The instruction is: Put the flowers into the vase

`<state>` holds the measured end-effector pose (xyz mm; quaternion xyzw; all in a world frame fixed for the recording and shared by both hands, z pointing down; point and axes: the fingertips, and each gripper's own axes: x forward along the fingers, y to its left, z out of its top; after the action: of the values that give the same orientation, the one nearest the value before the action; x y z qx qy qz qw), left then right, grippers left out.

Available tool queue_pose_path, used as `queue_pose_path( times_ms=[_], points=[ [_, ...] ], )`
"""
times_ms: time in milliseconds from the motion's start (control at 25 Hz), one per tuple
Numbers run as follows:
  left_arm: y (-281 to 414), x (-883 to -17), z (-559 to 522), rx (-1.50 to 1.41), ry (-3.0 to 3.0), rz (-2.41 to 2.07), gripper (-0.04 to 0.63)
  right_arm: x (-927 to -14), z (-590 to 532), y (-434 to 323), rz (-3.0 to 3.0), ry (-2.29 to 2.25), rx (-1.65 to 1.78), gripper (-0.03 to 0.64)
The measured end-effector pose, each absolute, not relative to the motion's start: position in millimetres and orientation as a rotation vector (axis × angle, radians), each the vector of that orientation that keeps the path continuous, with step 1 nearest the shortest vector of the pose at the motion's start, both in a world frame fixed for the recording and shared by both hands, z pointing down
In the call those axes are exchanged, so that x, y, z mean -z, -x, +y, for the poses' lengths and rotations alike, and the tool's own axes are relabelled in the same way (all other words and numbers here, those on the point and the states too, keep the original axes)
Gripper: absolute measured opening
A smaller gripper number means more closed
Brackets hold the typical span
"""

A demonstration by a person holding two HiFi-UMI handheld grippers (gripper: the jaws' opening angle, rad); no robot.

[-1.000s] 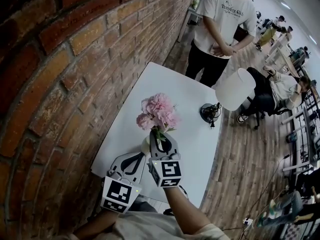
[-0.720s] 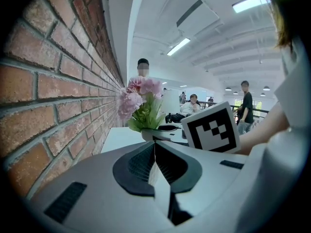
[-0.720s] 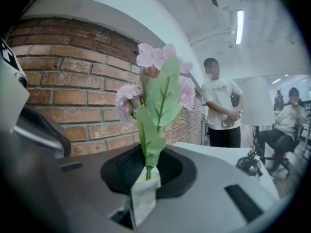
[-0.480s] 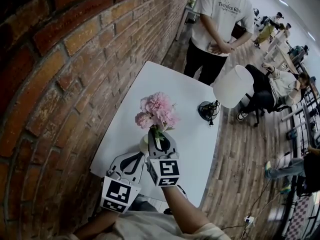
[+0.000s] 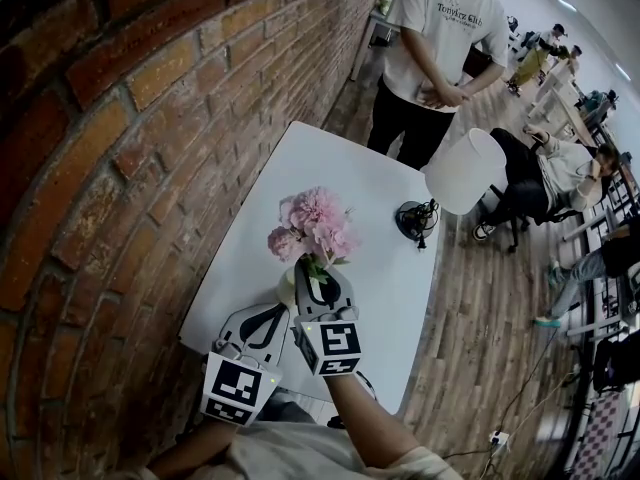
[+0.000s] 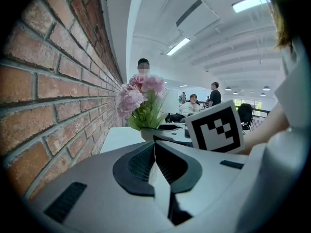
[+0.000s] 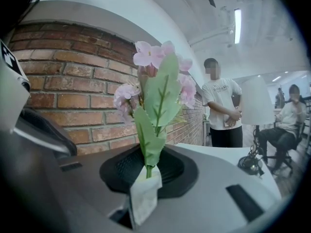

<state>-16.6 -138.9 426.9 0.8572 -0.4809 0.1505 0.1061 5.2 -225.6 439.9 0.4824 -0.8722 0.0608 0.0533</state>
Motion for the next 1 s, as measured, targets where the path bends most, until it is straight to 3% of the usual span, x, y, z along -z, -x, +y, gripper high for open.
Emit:
queue_pose_path(
  times_ms=[1000],
  points=[
    [18.6,-422.3,-129.3,-0.409,-2.543,-1.411,0.009,-439.8,-208.9,0.2,-2.659,-1.438,-0.168,0.117]
  ],
)
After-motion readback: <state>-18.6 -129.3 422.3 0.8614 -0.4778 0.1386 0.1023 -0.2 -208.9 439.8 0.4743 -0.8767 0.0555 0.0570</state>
